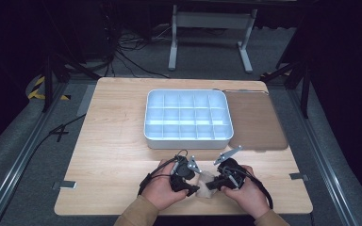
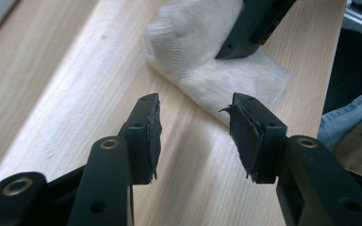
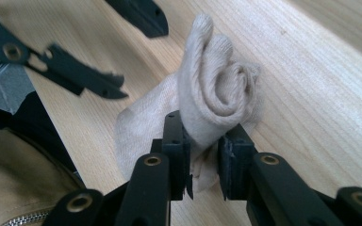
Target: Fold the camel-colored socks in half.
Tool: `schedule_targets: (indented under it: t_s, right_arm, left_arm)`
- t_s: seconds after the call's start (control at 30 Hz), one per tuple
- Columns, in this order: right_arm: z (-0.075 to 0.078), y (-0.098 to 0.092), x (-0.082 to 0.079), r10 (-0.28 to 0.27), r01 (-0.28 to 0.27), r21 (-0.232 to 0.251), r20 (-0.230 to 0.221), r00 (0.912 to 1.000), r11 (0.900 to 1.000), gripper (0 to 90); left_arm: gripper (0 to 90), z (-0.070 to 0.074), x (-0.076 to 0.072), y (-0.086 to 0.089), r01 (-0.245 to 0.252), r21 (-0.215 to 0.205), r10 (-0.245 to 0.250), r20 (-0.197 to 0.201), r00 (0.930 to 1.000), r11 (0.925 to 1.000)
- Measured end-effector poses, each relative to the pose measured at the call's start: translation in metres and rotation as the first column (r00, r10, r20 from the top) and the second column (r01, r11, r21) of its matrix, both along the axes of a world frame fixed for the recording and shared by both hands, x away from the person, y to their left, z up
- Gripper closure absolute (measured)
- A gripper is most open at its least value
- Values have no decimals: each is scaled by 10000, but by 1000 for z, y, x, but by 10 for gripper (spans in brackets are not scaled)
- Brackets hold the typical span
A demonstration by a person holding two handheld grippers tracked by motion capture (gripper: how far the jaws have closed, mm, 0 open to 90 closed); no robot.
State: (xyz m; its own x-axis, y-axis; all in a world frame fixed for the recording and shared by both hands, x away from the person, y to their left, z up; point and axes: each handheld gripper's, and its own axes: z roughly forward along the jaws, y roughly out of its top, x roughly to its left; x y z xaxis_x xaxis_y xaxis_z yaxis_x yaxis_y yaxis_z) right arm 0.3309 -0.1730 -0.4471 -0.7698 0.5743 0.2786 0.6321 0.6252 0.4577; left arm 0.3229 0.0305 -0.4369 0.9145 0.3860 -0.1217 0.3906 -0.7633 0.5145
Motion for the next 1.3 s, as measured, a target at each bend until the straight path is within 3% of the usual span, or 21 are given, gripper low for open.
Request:
schedule_targets:
  t_s: [0.17,0.43,0.53,1.07,1.3]
  right_arm:
    - [8,1,-4,93,-93,-6,452,9989,10000,770]
    - [28,-5,-5,-41,19,301,731,9973,9995,770]
    - [33,-7,-5,-123,91,370,876,9961,9993,770]
    - [46,-15,-5,-467,393,607,1262,9909,9974,770]
    - [58,-25,-3,-791,671,848,1475,9859,9941,769]
  left_arm:
    - [543,6,3,11,-328,-126,329,25,9995,9994]
    - [543,12,5,28,-667,-95,668,127,9977,9977]
    - [544,15,4,34,-850,-259,854,157,9962,9960]
    - [552,23,5,39,-853,-310,860,224,9960,9959]
    - [552,23,7,45,-1021,-266,1026,220,9945,9944]
